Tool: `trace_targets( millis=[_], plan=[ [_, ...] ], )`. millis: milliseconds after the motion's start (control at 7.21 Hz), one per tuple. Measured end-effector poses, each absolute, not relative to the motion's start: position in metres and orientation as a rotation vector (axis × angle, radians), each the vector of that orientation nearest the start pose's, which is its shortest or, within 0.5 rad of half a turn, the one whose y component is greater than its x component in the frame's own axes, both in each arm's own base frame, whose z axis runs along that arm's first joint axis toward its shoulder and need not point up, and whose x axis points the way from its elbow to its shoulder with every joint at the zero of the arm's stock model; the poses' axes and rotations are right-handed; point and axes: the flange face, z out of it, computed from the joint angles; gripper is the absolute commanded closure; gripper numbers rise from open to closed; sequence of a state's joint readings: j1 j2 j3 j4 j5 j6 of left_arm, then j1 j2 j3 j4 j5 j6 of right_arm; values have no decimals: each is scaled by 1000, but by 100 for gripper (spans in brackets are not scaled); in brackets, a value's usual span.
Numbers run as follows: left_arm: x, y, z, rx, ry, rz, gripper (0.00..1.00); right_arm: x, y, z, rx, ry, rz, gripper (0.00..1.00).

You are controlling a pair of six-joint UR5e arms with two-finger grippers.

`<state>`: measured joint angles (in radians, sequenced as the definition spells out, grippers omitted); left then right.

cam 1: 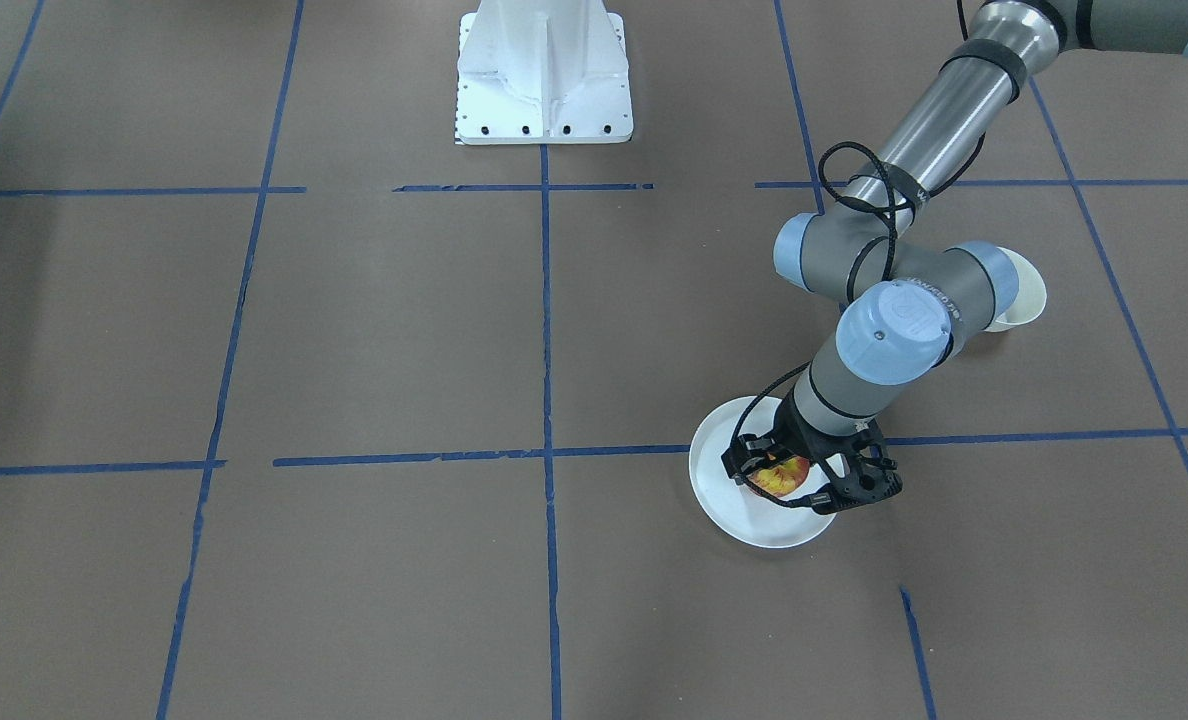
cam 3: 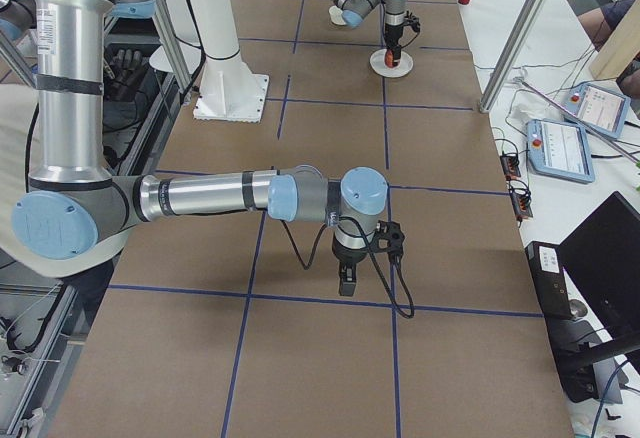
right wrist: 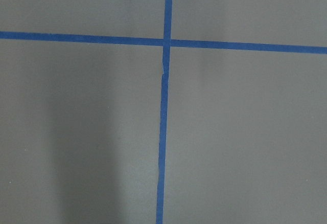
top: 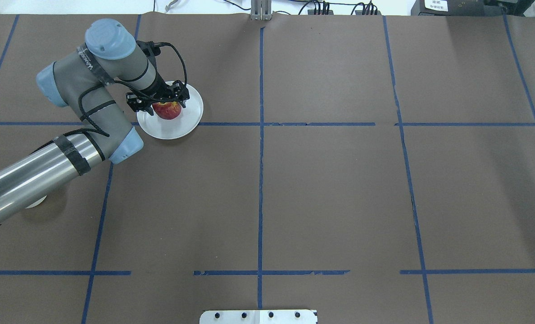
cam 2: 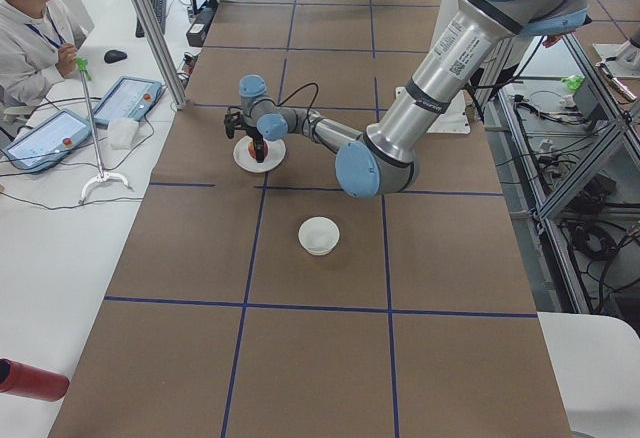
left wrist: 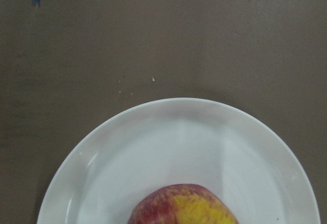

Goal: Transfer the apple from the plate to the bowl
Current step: 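Lower the left gripper and close it around the red-yellow apple, then lift the apple with the left gripper and carry it over the white bowl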

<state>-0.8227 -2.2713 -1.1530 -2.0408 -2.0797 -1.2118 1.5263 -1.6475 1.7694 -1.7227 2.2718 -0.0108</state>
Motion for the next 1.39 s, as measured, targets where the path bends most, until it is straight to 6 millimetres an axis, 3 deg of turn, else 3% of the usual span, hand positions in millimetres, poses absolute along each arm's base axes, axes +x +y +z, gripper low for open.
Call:
trace_targets(
  millis=[139,277,554,693,832,970,1109,1248,1386],
  plan=[
    [473,-630,375,4,881,-241,92,49,-457,618,-41,-700,-42,0],
    [473,-629,375,1,881,-240,100,49,-457,618,-41,-700,-42,0],
    [467,-629,364,11,892,-239,100,49,-457,618,-41,-700,-42,0],
    [454,-632,351,22,897,-248,100,49,-457,618,-41,-700,-42,0],
    [427,-632,331,43,906,-264,100,49,-457,618,-41,-700,-42,0],
    [391,-613,321,71,921,-265,100,49,-457,618,-41,-700,-42,0],
    [353,-578,325,107,937,-237,100,49,-457,618,-41,-700,-42,0],
    [319,-541,341,136,937,-193,100,49,-457,618,-41,-700,-42,0],
    [286,-505,371,154,911,-138,100,49,-457,618,-41,-700,-42,0]
  ],
)
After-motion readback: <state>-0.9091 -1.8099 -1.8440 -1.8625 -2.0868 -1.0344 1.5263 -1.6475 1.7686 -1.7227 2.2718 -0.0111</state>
